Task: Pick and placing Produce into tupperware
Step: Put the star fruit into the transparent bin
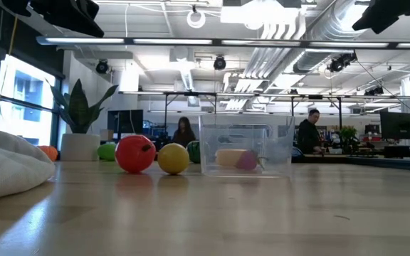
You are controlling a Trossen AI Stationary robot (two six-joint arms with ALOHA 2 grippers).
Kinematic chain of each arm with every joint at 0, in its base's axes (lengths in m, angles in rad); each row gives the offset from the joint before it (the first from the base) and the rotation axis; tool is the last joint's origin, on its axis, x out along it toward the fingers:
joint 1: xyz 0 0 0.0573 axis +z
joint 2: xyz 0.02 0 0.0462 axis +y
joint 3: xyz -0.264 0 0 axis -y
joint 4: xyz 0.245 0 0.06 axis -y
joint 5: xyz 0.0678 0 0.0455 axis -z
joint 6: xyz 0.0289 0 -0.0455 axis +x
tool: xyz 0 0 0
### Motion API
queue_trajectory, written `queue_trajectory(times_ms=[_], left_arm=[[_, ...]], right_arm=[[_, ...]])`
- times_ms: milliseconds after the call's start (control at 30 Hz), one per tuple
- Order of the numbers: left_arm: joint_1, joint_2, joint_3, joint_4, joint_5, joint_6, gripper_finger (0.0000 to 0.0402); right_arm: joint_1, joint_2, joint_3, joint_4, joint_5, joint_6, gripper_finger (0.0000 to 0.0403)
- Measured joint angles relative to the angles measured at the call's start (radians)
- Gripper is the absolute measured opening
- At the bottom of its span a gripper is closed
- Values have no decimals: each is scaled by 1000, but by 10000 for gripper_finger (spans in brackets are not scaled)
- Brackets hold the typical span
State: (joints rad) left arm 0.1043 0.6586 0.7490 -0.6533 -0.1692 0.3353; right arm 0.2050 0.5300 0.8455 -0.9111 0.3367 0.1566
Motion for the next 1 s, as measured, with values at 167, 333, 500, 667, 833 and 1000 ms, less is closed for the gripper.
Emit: queue_trajectory(times_ms=[167,333,500,667,833,1000], left_arm=[[0,0,0,0,0,0,1],[0,0,0,0,0,0,1],[0,0,0,0,0,0,1],[0,0,0,2,0,0,1],[0,0,0,7,-2,0,1],[0,0,0,56,-7,0,1]], right_arm=[[0,0,0,0,0,0,11],[0,0,0,0,0,0,11],[0,0,0,0,0,0,11],[0,0,0,-1,0,0,11],[0,0,0,-1,0,0,11],[0,0,0,-1,0,0,11]])
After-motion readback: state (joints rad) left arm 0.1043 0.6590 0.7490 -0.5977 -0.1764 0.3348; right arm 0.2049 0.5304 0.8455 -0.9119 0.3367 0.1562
